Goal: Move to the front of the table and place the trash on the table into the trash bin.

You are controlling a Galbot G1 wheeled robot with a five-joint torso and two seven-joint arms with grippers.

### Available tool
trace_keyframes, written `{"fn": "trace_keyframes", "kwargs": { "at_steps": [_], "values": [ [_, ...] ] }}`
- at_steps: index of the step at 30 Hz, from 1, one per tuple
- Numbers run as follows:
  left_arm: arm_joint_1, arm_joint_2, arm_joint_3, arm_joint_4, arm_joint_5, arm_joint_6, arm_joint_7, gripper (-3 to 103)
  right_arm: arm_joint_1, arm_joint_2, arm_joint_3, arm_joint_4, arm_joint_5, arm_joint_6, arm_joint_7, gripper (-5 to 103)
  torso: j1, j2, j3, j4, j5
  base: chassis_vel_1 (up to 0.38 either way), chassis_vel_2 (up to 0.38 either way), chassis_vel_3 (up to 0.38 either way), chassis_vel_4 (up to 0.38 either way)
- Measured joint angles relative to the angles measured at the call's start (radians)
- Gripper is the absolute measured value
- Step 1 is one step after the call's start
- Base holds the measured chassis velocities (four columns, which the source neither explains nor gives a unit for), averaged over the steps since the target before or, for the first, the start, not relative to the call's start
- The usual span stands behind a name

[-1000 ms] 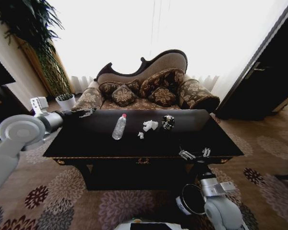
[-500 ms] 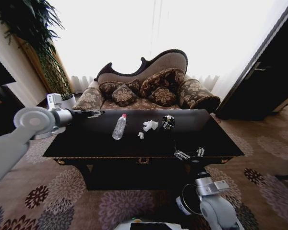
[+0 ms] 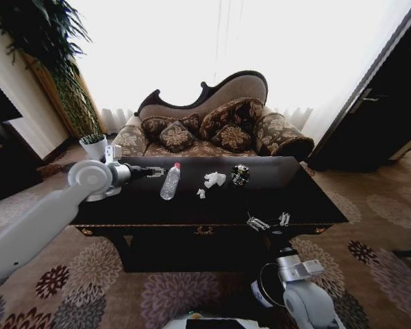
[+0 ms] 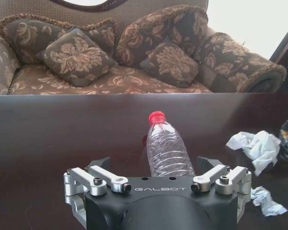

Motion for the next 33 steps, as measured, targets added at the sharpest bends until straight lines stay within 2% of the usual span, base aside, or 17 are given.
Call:
{"fn": "trace_keyframes", "kwargs": {
  "at_steps": [6,13,22,32,33],
  "values": [
    [-0.022,-0.027,0.055,0.039,0.055,-0.001,0.004,100,0.002,0.003,-0.008,-0.006,-0.006,0.0,0.0,100,0.0,0.0,0.0,0.0,0.0,0.0,0.0,0.0,0.0],
    [-0.024,-0.039,0.079,0.05,0.078,-0.001,0.015,100,0.004,0.004,-0.009,-0.009,-0.007,0.0,0.0,100,0.0,0.0,0.0,0.0,0.0001,0.0,0.0,0.0,0.0],
    [-0.04,-0.066,0.129,0.084,0.127,-0.002,0.055,100,0.006,0.006,-0.009,-0.012,-0.008,-0.001,0.0,100,0.0,0.0,0.0,0.0,0.0,0.0,0.0,0.0,0.0],
    [-0.026,-0.078,0.136,0.102,0.183,-0.002,0.08,100,0.005,0.008,-0.009,-0.012,-0.009,-0.001,0.001,100,0.0,0.0,0.0,0.0,0.0,0.0,0.0,0.0,0.0],
    [-0.021,-0.078,0.132,0.102,0.186,-0.002,0.082,103,0.005,0.008,-0.009,-0.012,-0.01,-0.001,0.001,100,0.0,0.0,0.0,-0.0001,0.0,0.0,0.0,0.0,0.0]
  ]
}}
